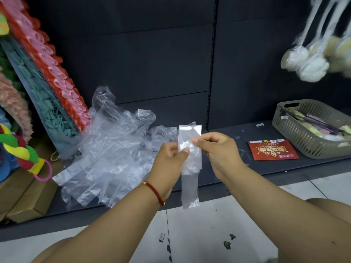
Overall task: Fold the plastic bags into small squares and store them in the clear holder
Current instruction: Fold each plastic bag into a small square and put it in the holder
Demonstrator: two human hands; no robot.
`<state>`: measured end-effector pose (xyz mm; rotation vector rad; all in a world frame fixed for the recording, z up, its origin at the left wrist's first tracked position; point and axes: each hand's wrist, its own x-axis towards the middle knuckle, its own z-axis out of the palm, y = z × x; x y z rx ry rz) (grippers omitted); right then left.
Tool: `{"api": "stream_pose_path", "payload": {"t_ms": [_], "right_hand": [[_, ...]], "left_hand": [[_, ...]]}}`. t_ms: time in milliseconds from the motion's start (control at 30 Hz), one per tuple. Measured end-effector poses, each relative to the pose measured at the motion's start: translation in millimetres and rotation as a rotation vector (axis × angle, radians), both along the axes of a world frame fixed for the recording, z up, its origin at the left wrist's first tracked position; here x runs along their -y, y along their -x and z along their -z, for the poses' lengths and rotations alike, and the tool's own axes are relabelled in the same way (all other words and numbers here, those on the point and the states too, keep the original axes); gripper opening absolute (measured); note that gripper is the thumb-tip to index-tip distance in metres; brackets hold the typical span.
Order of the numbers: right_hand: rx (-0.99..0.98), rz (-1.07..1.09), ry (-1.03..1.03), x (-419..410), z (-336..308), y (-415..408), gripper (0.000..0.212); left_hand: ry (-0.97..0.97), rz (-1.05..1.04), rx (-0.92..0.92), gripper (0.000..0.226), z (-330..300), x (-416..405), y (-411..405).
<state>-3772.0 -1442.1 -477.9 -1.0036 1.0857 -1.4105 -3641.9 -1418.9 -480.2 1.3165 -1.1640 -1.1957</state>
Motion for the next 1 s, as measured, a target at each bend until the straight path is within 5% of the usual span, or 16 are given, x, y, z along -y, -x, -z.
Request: {"api": "stream_pose_path", "payload": {"t_ms": [100,300,433,567,833,1000], "right_hand": [[-0.005,0.047,-0.015,2,2,1,0.015],[-0.206,-0.013,-0.144,5,-2,5,0.033],[-0.284,-0.375,-0.432,-1,-8,8,0.061],[-0.230,-0.516,-0.461,-6,-3,1,0.086],[-0.022,-0.430,-0.311,-3,-6,8,0.053],[-0.065,-0.382,-0.230,0,-6,14,0.021]], "left_hand": [[0.004,0.000,0.186,0.033,5,-2,1],[0.001,-0.112,0.010,0.028,1,2,-7],[-0.007,-0.193,-0.072,0.022,-1,7,-15],[-0.066,-0.139,-0.089,0.016,-6,6,-15],[-0.104,0.044,0.001,0.030,-9,0,-13],[0.013,0.098,0.130,0.044,-11,-7,-10]]}}
